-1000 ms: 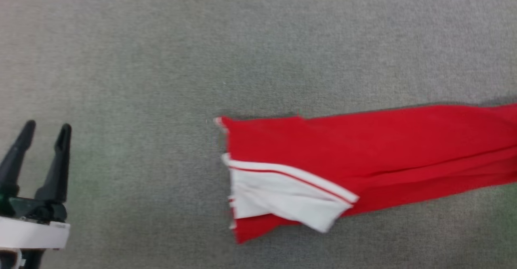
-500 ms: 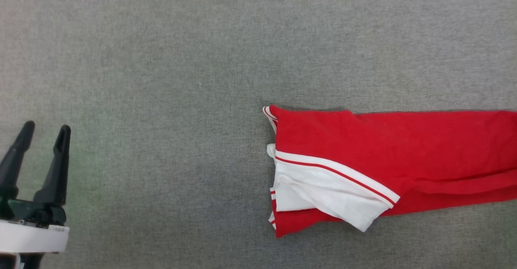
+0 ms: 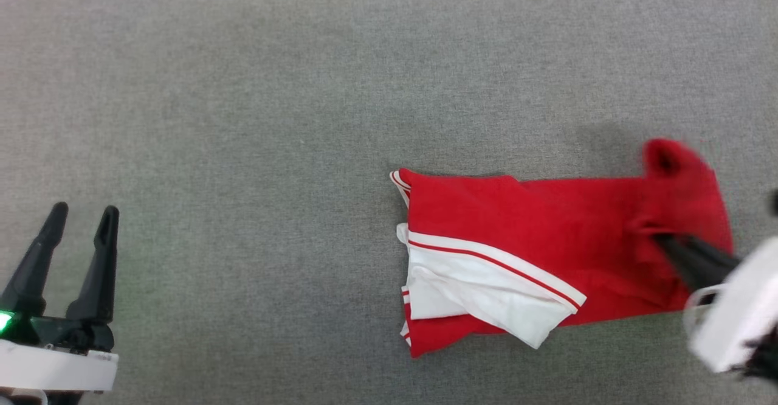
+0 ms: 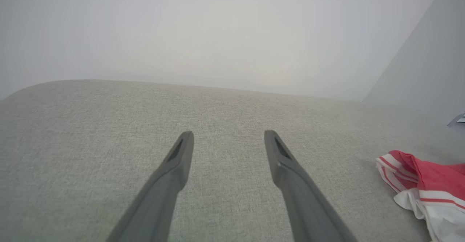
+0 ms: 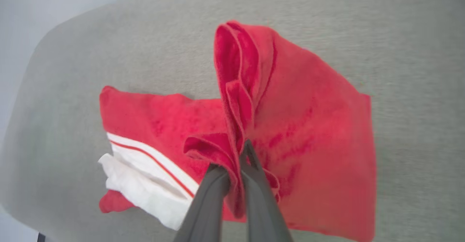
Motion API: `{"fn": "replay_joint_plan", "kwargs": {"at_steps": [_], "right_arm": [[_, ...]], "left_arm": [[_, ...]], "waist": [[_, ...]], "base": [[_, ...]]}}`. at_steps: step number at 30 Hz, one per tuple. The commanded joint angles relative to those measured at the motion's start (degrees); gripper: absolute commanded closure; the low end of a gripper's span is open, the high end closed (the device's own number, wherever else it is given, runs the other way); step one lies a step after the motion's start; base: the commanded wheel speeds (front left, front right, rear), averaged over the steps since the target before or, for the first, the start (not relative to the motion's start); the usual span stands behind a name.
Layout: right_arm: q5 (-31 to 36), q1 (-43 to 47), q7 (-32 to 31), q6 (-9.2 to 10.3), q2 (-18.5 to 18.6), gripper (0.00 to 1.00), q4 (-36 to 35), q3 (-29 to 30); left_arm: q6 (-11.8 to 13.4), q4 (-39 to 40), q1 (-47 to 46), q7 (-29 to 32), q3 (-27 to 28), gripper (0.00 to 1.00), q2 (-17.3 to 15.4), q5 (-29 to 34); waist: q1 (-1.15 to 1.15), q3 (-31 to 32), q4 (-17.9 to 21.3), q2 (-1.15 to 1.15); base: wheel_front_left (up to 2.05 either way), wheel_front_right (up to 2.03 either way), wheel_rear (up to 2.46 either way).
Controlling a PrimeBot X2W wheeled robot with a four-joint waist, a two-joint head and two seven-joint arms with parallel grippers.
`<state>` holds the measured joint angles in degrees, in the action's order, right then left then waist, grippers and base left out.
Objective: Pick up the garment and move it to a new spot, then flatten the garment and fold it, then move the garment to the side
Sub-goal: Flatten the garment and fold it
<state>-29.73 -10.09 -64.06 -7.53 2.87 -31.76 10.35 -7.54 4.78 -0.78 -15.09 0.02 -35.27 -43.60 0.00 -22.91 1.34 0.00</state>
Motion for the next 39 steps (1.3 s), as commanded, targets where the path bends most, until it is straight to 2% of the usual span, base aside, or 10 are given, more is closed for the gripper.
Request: {"fn": "replay_joint_plan", "kwargs": {"at_steps": [1,14,19,28,29,30,31,32,33,39], "right_arm": [[0.84,-0.22,-0.17,0.08,-0.01,1.0,0.14,-2.8],[1.21,-5.04,3.54,0.08,0.01,1.0,9.91,-25.52],[4.49,-6.27,5.59,0.08,0.01,1.0,15.9,-28.93],[5.05,-6.44,10.14,0.08,0.01,1.0,22.78,-30.44],[4.75,-6.59,10.79,0.08,0.01,0.93,23.26,-30.49],[4.53,-6.62,11.48,0.08,0.02,0.65,23.74,-30.22],[4.4,-6.57,12.11,0.08,0.02,0.5,24.16,-29.94],[4.09,-6.57,12.72,0.08,0.01,0.07,24.34,-29.83],[3.54,-6.61,13.23,0.08,0.01,0.0,24.35,-29.7],[1.74,-7.25,15.2,0.08,0.02,0.0,23.02,-27.1]], "left_arm": [[0.12,-0.15,0.47,-0.02,-0.05,0.0,0.31,0.26],[0.12,-1.09,-0.64,-0.02,-1.73,0.0,2.52,0.4],[0.12,-1.21,-1.14,-0.02,-2.13,0.0,2.68,0.2],[0.12,-1.73,-1.28,-0.02,-2.93,0.0,2.72,-0.36],[0.12,-1.8,-1.37,-0.02,-3.06,0.0,2.67,-0.38],[0.12,-1.92,-1.38,-0.02,-3.1,0.0,2.62,-0.37],[0.12,-2.01,-1.38,-0.02,-3.21,0.0,2.58,-0.34],[0.12,-2.05,-1.29,-0.02,-3.25,0.0,2.51,-0.41],[0.12,-2.09,-1.08,-0.02,-3.19,0.0,2.47,-0.53],[0.12,-2.36,0.4,-0.02,-2.91,0.0,2.33,-0.15]], "waist": [[0.0,0.51,-0.46,0.0],[0.0,2.0,-3.22,0.0],[0.0,1.92,-3.95,0.0],[0.0,1.53,-4.18,0.0],[0.0,1.58,-4.13,0.0],[0.0,1.73,-4.0,0.0],[0.0,1.95,-3.85,0.0],[0.0,2.2,-3.65,0.0],[0.0,2.52,-3.43,0.0],[0.0,4.87,-1.64,0.0]], "base": [[0.0,0.0,0.0],[0.0,0.0,0.0],[0.0,0.0,0.0],[0.0,0.0,0.0],[0.0,0.0,0.0],[0.0,0.0,0.0],[0.0,0.0,0.0],[0.0,0.0,0.0],[0.0,0.0,0.0],[0.0,0.0,0.0]]}}
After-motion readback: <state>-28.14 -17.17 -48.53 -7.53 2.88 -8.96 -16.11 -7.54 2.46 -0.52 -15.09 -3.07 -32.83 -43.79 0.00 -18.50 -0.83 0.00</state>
